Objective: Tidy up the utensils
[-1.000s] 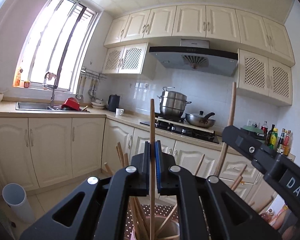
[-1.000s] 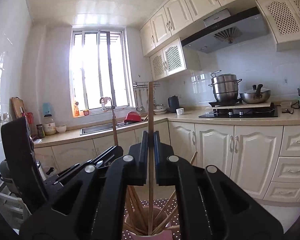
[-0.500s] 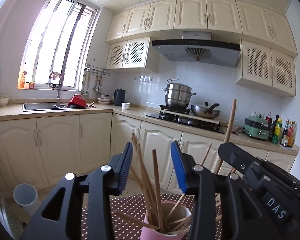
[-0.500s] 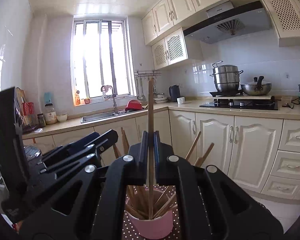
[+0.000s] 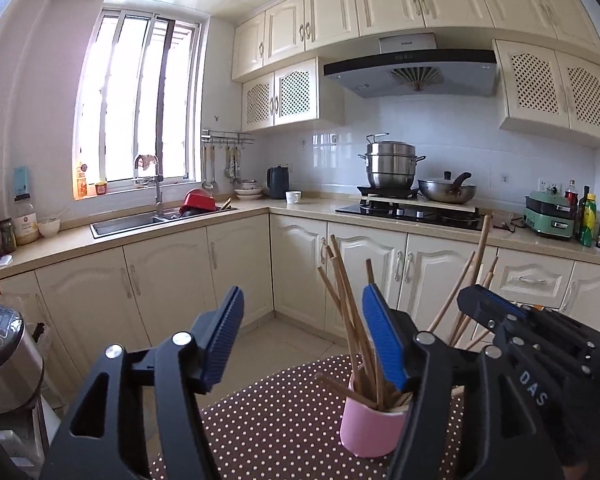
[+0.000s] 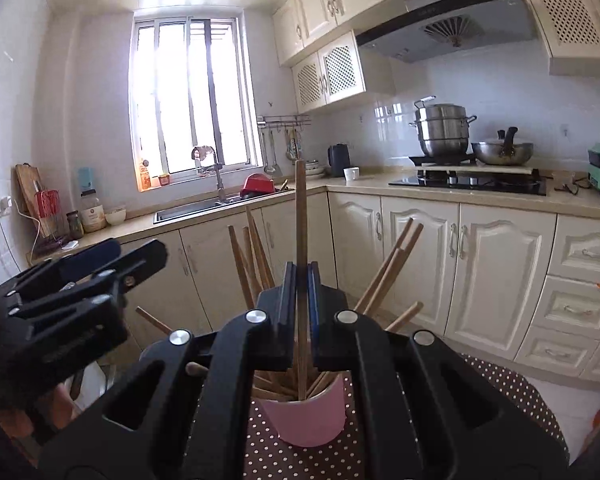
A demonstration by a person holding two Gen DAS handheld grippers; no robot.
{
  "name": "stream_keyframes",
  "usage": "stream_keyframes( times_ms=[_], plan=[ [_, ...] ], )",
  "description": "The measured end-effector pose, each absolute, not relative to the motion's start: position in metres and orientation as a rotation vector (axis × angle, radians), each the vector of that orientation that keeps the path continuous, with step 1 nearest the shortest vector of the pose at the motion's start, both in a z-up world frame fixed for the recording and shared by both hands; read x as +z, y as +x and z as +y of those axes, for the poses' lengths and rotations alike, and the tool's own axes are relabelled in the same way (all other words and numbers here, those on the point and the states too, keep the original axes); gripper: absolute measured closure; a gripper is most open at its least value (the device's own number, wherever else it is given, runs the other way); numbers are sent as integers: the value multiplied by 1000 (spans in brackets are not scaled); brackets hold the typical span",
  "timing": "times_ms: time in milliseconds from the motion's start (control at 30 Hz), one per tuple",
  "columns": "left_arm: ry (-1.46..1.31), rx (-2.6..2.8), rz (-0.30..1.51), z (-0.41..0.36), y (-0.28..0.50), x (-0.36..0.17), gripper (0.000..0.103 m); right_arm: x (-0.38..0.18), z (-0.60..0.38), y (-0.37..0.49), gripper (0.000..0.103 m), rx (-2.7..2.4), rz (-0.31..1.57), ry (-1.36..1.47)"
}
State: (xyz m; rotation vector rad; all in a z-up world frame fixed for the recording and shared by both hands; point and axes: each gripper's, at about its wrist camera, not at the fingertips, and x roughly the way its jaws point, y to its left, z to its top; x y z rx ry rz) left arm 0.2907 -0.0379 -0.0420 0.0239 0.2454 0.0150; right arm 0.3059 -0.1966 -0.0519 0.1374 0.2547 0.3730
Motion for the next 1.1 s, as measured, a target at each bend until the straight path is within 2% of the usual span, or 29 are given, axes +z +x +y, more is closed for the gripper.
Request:
stream_keyframes(
  times_ms=[267, 300, 333, 400, 667, 767, 867, 900, 933, 1100],
  plan=[
    [16, 10, 273, -25, 262, -31, 37, -39, -198, 284, 94, 348, 254, 137],
    [15, 12, 272, -23, 256, -29, 36, -36, -198, 280, 85, 349, 252, 136],
    [15, 11, 270, -22, 252, -27, 35, -35, -198, 277, 69, 349, 250, 136],
    [18, 14, 264, -20, 242, -22, 34, -31, -198, 267, 52, 336, 231, 132],
    [28, 2, 231, -9, 187, -2, 32, -13, -206, 223, 52, 323, 211, 130],
    [43, 1, 218, -7, 161, 5, 31, -8, -210, 197, 49, 314, 210, 120],
    [62, 10, 188, -5, 130, 10, 28, -5, -211, 172, 43, 295, 224, 100],
    [66, 12, 184, -5, 122, 11, 22, -4, -211, 164, 39, 293, 230, 94],
    [68, 14, 184, -5, 114, 12, 20, -3, -212, 153, 35, 288, 239, 86],
    [73, 13, 162, -7, 66, 17, 17, 2, -211, 110, 24, 288, 256, 83]
  ],
)
